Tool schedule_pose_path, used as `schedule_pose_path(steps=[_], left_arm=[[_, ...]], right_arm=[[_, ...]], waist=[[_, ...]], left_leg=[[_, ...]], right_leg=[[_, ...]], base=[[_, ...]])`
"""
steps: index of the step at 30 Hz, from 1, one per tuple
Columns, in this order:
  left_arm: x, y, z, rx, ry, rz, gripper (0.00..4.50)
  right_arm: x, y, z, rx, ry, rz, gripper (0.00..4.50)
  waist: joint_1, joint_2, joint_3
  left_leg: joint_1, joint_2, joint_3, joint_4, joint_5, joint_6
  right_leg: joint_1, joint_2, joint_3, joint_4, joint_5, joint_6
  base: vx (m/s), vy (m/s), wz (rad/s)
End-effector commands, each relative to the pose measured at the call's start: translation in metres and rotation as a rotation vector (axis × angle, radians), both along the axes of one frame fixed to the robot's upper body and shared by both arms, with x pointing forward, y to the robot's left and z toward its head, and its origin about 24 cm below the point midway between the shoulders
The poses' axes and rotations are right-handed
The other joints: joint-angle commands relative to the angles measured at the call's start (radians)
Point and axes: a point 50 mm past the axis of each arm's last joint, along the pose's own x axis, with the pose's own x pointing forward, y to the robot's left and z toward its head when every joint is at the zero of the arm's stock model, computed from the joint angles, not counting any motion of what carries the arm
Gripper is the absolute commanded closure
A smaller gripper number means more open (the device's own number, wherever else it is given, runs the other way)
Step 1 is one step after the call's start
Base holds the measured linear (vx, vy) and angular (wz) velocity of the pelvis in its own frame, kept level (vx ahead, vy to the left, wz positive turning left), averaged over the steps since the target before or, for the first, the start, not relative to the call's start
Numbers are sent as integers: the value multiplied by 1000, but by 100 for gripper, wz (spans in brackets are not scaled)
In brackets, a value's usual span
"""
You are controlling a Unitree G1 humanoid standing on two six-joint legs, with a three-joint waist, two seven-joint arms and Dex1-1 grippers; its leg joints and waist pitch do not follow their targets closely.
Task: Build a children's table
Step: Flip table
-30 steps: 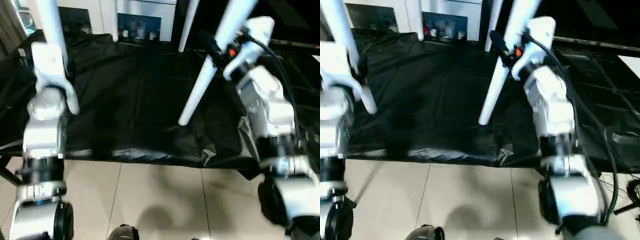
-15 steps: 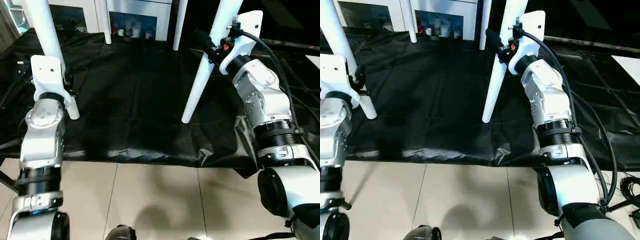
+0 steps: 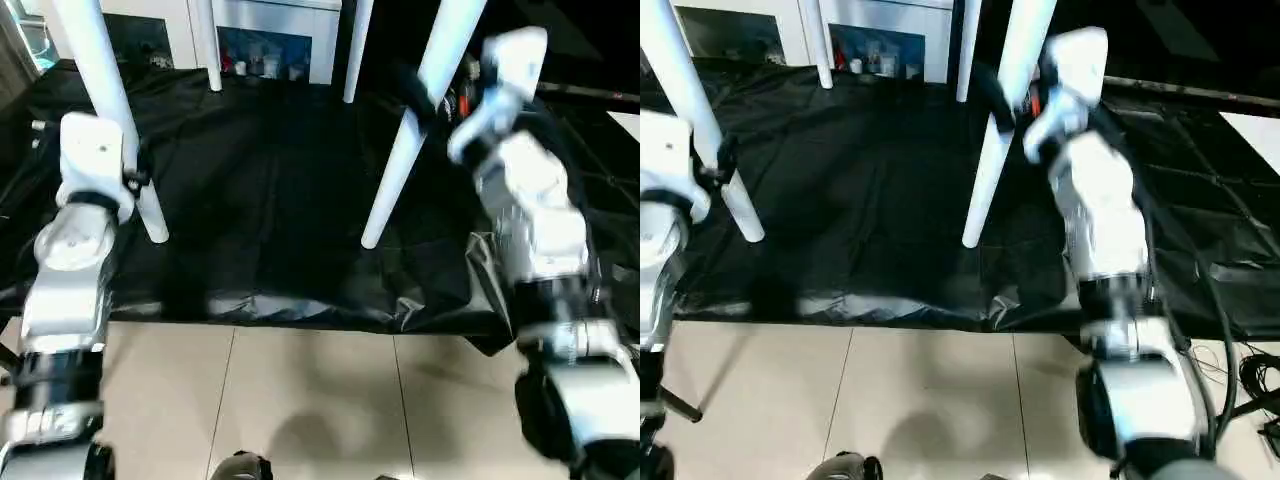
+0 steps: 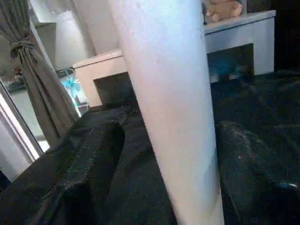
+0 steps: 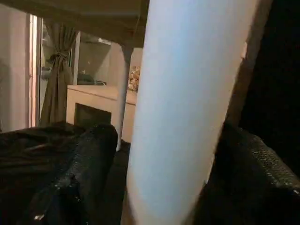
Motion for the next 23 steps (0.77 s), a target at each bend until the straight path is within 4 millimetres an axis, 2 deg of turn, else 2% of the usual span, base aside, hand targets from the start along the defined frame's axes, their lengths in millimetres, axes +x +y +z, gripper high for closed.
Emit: schedule_pose_path(steps=[1, 4, 6, 7, 9, 12, 13, 14, 15, 16, 17, 18, 20, 21, 23], left_arm=[[-4, 2, 3, 13, -21, 1, 69], [-14, 5, 3, -1, -96, 1, 44], [-30, 5, -2, -96, -197, -46, 44], [-34, 5, -3, -116, -219, -53, 44], [-44, 4, -8, -176, -251, -86, 44], [-60, -4, -25, -327, -198, -145, 44], [-63, -10, -32, -336, -156, -167, 44], [-64, -15, -41, -330, -102, -176, 44], [-66, -20, -54, -287, -22, -139, 44], [-67, -23, -63, -254, 26, -109, 44], [-69, -28, -67, -212, 27, -88, 44], [-70, -36, -67, -170, -5, -98, 44], [-70, -39, -67, -161, -15, -105, 44], [-71, -41, -69, -151, -4, -119, 44], [-71, -48, -72, -139, 18, -173, 44]], right_arm=[[-4, -5, 3, -10, -36, -20, 66], [-14, -9, 0, -44, -100, -44, 62], [-33, -15, -7, -15, -147, -52, 62], [-37, -16, -9, -7, -154, -52, 62], [-47, -17, -16, 9, -158, -55, 62], [-69, -20, -54, 37, -8, -100, 62], [-74, -20, -65, 44, 45, -117, 62], [-79, -20, -74, 46, 94, -131, 62], [-83, -19, -89, 57, 186, -166, 62], [-86, -19, -98, 62, 242, -190, 62], [-89, -16, -110, 55, 311, -212, 62], [-90, -12, -120, -3, 360, -245, 62], [-90, -11, -123, -24, 366, -255, 62], [-91, -11, -125, -22, 375, -271, 62], [-90, -14, -131, -53, 377, -313, 62]], waist=[[-7, 34, -89], [-6, 35, -89], [-3, 28, -89], [-1, 30, -88], [-4, 26, -87], [-1, 26, -75], [-4, 26, -67], [-1, 30, -67], [-5, 23, -67], [-8, 23, -64], [-11, 19, -61], [-13, 21, -60], [-19, 24, -58], [-27, 25, -58], [-41, 34, -51]], left_leg=[[71, 105, -65, -100, -354, -154], [71, 105, -69, -102, -389, -169], [69, 109, -70, -104, -374, -161], [69, 112, -70, -107, -375, -154], [69, 108, -67, -108, -395, -145], [70, 112, -70, -115, -483, -155], [74, 108, -72, -116, -569, -167], [79, 108, -78, -116, -610, -178], [81, 107, -82, -115, -645, -188], [78, 107, -86, -117, -646, -192], [77, 105, -91, -115, -667, -196], [73, 106, -97, -118, -665, -198], [73, 106, -103, -122, -708, -218], [70, 105, -110, -128, -748, -231], [61, 105, -109, -155, -850, -255]], right_leg=[[16, -70, 49, -62, -75, -188], [14, -73, 51, -66, -105, -173], [18, -75, 52, -69, -70, -167], [18, -74, 51, -67, -55, -162], [16, -70, 51, -70, -82, -164], [8, -74, 57, -85, -205, -151], [-2, -73, 59, -100, -314, -134], [-3, -75, 58, -103, -364, -125], [-5, -76, 59, -110, -423, -106], [-5, -76, 62, -113, -451, -89], [-6, -81, 59, -119, -508, -75], [-2, -81, 58, -123, -525, -66], [0, -81, 49, -127, -567, -56], [7, -77, 41, -125, -560, -57], [12, -54, 21, -111, -532, -63]], base=[[0, 0, 0], [0, 0, 0], [0, 0, 0], [0, 0, 0], [0, 0, 0], [0, 0, 0], [0, 0, 0], [0, 0, 0], [0, 0, 0], [0, 0, 0], [0, 0, 0], [0, 0, 0], [-26, 14, -10], [-53, 28, -19], [-29, 16, -10]])
